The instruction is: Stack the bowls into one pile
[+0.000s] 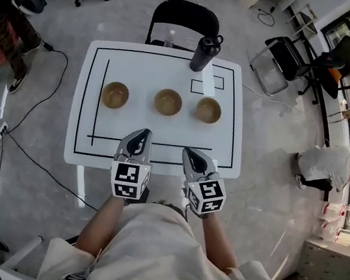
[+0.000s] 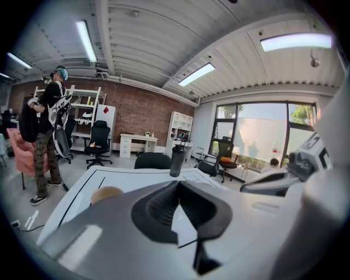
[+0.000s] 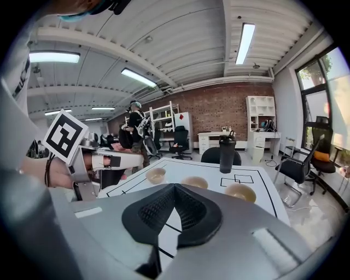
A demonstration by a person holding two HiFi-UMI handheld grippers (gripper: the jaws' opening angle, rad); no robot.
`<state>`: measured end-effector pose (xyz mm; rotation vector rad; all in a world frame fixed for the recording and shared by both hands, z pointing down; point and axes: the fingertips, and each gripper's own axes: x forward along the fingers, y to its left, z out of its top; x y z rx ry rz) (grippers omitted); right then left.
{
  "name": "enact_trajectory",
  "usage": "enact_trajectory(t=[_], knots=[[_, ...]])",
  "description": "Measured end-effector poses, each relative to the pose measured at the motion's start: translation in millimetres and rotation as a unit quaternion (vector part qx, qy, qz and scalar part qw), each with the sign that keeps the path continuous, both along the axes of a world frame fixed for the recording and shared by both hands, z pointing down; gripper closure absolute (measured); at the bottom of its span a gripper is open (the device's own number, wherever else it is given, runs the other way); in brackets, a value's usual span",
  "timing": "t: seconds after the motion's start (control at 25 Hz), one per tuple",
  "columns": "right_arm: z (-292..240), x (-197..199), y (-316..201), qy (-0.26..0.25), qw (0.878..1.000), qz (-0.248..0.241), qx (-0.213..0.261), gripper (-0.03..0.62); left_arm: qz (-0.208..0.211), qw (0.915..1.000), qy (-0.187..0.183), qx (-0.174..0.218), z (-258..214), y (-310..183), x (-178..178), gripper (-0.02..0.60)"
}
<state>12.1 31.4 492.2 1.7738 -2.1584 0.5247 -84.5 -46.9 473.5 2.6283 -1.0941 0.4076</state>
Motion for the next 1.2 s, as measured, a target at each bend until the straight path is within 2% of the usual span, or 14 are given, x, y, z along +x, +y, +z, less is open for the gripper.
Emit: enact_trajectory(t=[0.2,0.4,0.52,0.64,0.88,1.04,1.12,1.2], knots=[[0,-9,-26,0.016,1.0,0.019,-0.017,0.594,0.039,0.9992,0.002,-0.001,2,-26,7,0.578],[20,-21,-33,0.021,0.999,0.016,-0.046,0.594,0.046,0.9986,-0.018,-0.02,30,-36,4,0.578],[33,-28,-41,0.018,0.998,0.014,-0.06,0.594,0.053,0.9972,-0.049,-0.018,48,-41,-4,0.578],[39,-46,-52,0.014,0.998,-0.012,-0.063,0.594,0.049,0.9953,-0.084,-0.007,61,-47,-16,0.578],[42,-73,-81,0.0,0.996,-0.07,-0.062,0.594,0.022,0.9936,-0.111,-0.002,70,-64,-43,0.578],[43,-71,-90,0.005,0.994,-0.088,-0.067,0.594,0.012,0.9857,-0.167,0.013,81,-79,-59,0.578],[42,-67,-91,0.004,0.993,-0.09,-0.071,0.594,0.013,0.9784,-0.205,0.024,88,-86,-64,0.578],[42,-61,-91,0.006,0.993,-0.094,-0.074,0.594,0.017,0.9676,-0.249,0.039,97,-93,-68,0.578]])
